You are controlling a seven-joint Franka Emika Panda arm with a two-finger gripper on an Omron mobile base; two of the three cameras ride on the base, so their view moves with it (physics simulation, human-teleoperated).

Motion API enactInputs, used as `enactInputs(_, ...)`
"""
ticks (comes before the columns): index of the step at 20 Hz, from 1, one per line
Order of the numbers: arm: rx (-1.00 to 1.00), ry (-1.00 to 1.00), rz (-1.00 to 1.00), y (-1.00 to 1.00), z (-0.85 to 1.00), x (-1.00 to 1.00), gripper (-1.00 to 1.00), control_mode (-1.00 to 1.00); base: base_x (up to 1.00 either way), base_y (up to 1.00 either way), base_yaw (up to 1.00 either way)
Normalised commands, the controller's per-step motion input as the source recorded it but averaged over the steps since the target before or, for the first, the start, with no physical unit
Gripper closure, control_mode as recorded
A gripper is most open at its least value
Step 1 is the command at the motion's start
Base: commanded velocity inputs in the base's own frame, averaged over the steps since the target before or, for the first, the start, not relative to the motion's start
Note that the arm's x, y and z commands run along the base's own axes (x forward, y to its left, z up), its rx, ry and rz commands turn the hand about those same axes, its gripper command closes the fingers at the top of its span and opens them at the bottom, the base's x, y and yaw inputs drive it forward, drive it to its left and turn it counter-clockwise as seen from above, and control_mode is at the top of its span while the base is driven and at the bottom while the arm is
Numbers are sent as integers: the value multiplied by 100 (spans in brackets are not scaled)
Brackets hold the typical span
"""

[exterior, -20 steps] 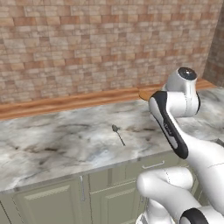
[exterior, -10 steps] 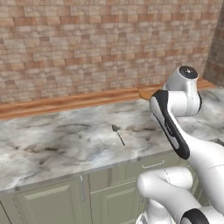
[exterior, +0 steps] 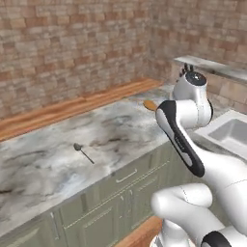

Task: Organize the utensils by type. Pick up the wooden spoons from the counter and place them in the open cabinet. Then pick up the metallic utensils from the counter and place them in the open drawer.

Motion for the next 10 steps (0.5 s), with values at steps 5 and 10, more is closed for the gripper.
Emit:
enactInputs(5, 0, 0, 0, 0, 0, 0, 100, 100, -28, 18, -100)
enactInputs(10, 0, 0, 0, 0, 0, 0, 100, 100, -33, 10, -97)
